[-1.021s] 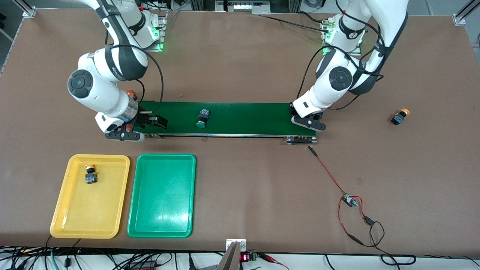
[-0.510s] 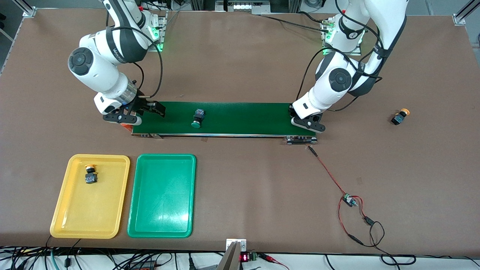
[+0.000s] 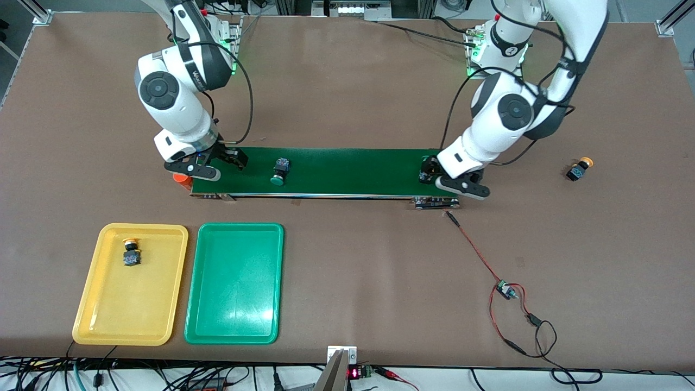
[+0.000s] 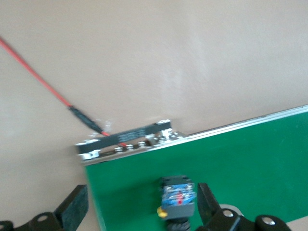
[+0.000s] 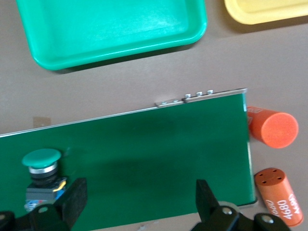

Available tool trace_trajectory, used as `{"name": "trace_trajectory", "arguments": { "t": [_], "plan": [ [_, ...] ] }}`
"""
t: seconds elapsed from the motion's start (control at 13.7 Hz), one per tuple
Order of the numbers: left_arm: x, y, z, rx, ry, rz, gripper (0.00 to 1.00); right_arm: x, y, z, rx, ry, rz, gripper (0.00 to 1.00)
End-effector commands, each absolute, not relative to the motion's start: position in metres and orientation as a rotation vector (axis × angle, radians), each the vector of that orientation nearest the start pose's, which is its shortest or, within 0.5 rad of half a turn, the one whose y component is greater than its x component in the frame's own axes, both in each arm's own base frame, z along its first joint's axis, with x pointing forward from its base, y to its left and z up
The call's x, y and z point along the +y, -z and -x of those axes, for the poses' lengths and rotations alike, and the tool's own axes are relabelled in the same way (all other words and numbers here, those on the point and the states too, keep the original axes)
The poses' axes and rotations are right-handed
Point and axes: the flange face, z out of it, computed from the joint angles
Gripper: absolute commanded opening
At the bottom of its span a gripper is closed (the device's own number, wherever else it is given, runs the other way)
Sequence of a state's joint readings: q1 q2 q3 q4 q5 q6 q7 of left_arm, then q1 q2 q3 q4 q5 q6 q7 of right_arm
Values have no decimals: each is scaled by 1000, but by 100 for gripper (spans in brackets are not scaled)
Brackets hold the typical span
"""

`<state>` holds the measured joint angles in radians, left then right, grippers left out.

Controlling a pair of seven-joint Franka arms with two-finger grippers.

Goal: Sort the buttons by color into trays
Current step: 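Grasp the green-cap button with the right gripper while the left gripper releases its button, then place the green-cap button in the green tray while the left gripper reaches a button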

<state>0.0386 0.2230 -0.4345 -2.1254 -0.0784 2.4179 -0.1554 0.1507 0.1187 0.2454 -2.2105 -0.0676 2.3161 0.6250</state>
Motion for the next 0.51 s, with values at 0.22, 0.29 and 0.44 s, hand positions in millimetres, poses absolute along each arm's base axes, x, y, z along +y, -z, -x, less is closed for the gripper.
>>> {"name": "trace_trajectory", "arguments": {
  "t": [0.22, 0.29, 0.44],
  "plan": [
    [-85, -359, -561, -91, -73, 3272, 100, 249, -309, -519, 323, -20, 3143, 100],
    [-64, -354, -557, -150, -164, 3261, 100, 254, -306, -520, 345, -24, 3141, 100],
    [-27, -347, -552, -206, -272, 3225, 100, 265, -295, -517, 333, -29, 3155, 100]
  ]
}}
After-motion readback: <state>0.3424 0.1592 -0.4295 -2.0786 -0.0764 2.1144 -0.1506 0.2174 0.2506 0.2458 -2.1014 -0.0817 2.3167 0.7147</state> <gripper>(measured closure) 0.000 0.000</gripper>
